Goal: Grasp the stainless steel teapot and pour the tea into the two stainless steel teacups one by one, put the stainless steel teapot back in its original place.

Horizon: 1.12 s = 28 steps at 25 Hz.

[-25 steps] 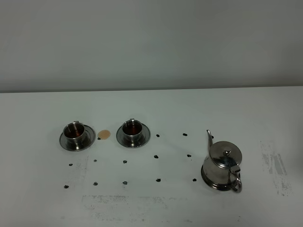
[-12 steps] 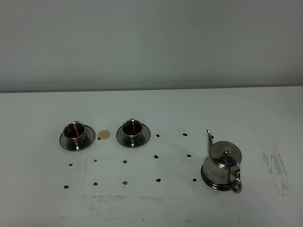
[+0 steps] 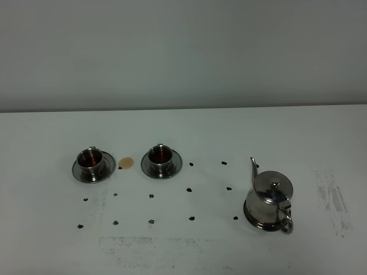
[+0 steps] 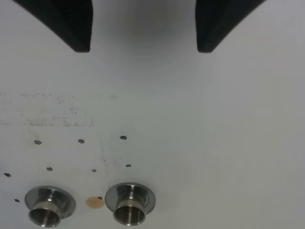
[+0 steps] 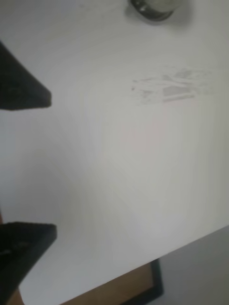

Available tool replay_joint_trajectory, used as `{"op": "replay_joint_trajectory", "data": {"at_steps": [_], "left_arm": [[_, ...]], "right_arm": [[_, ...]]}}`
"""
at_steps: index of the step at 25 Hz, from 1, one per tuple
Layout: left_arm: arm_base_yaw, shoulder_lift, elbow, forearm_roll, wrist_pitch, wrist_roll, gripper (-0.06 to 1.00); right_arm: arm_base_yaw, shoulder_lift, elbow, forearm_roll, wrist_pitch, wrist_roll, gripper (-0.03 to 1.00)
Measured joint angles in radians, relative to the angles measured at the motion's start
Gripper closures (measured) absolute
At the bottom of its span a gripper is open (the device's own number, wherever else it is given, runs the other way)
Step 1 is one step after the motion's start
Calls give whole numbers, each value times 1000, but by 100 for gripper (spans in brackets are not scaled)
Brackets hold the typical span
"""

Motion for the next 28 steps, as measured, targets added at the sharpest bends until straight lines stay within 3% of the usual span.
{"op": "replay_joint_trajectory", "data": {"at_steps": [12, 28], "left_arm": [[0, 0, 0, 0, 0, 0, 41], [0, 0, 0, 0, 0, 0, 41]], "right_arm": [[0, -155, 52, 14, -9, -4, 44], [0, -163, 92, 60, -59, -67, 44]]}}
